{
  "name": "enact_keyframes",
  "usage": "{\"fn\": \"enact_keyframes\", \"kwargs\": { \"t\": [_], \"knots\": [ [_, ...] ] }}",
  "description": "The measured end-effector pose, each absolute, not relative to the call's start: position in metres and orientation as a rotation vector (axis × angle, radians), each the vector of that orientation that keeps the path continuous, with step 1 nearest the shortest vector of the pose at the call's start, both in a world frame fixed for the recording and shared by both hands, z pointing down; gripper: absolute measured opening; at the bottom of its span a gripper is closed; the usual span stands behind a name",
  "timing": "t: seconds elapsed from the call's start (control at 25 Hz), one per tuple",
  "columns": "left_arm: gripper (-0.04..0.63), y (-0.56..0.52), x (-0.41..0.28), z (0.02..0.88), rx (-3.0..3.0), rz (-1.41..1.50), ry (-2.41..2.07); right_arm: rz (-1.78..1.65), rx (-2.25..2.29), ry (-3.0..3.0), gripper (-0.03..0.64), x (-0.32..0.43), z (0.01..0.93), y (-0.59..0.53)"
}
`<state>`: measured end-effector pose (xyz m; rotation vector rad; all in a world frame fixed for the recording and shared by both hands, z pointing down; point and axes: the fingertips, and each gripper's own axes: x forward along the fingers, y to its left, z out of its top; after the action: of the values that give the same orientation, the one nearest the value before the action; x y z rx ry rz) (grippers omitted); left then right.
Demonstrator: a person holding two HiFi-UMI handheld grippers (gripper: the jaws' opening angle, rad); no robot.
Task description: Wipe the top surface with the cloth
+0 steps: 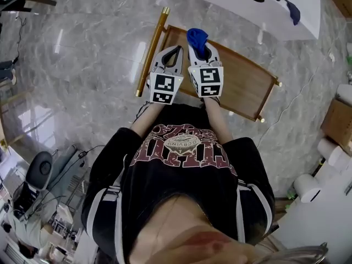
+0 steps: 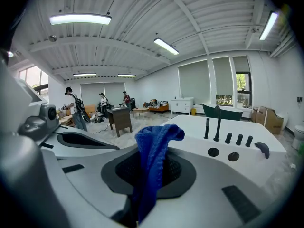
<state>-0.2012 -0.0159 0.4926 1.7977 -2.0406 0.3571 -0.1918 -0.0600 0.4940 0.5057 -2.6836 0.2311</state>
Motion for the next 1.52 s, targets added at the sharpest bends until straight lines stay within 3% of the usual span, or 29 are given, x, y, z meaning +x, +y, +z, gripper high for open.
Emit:
{"fn": "enact_keyframes", "kwargs": {
  "t": [1.52],
  "knots": [
    [0.049,0.036,-0.221,0.691,1.438,0.488,-1.749,0.320,0.246,-2.305,0.064,-0.299,0.682,-0.047]
  ]
}}
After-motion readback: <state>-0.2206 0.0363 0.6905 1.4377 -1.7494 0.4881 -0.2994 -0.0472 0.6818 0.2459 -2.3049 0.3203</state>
